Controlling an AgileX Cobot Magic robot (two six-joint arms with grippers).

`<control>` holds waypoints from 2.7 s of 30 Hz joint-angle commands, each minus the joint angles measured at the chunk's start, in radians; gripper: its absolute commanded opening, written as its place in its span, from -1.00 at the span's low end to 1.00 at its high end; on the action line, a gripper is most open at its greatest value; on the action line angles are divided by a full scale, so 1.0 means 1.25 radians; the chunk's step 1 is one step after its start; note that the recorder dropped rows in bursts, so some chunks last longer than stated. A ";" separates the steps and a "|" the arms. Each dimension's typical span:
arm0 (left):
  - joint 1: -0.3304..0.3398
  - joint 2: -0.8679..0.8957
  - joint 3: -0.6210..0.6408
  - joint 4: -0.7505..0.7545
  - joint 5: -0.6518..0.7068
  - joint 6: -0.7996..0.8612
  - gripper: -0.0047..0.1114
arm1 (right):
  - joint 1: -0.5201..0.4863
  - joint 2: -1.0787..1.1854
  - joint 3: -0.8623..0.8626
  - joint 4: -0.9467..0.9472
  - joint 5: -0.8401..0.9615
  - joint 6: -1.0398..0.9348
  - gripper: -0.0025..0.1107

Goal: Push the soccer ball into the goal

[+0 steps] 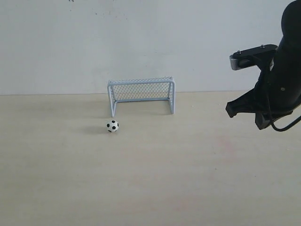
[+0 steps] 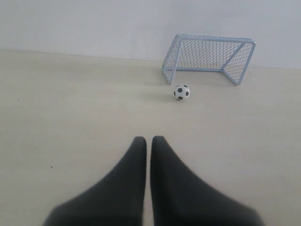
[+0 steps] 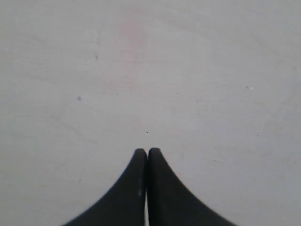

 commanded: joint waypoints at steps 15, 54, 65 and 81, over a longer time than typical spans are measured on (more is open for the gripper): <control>0.002 -0.003 0.003 0.002 -0.002 0.004 -0.84 | -0.005 -0.006 0.002 -0.002 -0.016 0.004 -0.96; 0.002 -0.003 0.003 0.002 -0.002 0.004 -0.84 | -0.024 -0.728 0.559 -0.090 -0.607 0.033 -0.96; 0.002 -0.003 0.003 0.002 -0.002 0.004 -0.84 | -0.083 -1.072 0.951 -0.087 -0.739 0.025 -0.96; 0.002 -0.003 0.003 0.002 -0.002 0.004 -0.84 | -0.201 -1.275 1.012 -0.077 -0.684 0.031 -0.96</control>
